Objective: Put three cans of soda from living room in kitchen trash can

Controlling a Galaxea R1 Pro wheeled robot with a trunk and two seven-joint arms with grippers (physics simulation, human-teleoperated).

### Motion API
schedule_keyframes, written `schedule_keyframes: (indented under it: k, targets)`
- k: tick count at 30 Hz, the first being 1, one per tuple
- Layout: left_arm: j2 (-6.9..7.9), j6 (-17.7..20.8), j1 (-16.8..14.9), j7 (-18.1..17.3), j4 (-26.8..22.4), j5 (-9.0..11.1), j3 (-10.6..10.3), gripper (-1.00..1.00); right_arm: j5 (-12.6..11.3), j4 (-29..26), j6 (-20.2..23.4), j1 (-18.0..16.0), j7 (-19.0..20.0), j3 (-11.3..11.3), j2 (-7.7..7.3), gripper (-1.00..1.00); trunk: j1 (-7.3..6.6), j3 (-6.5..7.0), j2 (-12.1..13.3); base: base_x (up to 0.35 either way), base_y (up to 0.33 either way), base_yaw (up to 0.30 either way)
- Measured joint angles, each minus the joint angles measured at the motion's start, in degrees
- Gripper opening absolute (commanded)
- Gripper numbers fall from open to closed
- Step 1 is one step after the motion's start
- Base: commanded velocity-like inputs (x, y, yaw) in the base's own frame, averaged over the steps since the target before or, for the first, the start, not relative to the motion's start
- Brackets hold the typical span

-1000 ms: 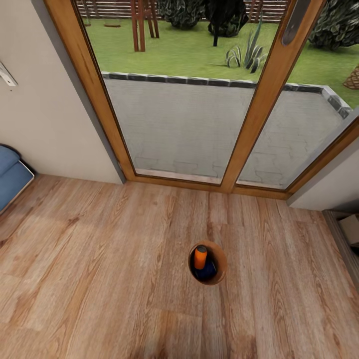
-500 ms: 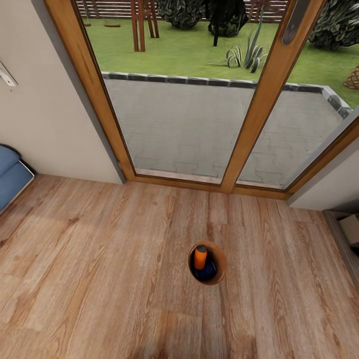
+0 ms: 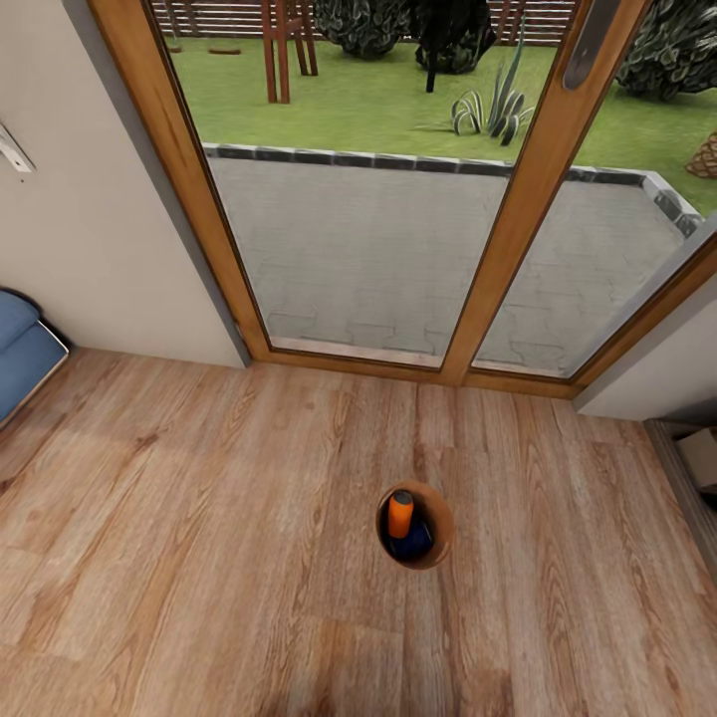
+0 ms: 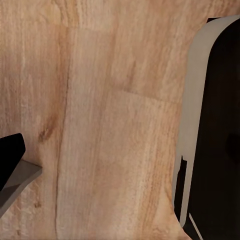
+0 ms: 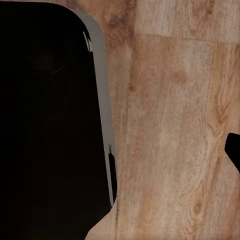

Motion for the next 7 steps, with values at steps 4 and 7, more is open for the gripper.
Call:
schedule_keyframes:
  k: [4, 7]
  targets:
    - [0.00, 0.00, 0.00, 0.00, 0.00, 0.00, 0.03, 1.00, 0.01, 0.01, 0.00, 0.00, 0.00, 0.00, 0.00, 1.00, 0.00, 0.00, 0.00, 0.000, 0.000, 0.000]
    - [0.00, 0.00, 0.00, 0.00, 0.00, 0.00, 0.02, 1.00, 0.02, 0.01, 0.00, 0.00, 0.00, 0.00, 0.00, 1.00, 0.00, 0.00, 0.00, 0.000, 0.000, 0.000]
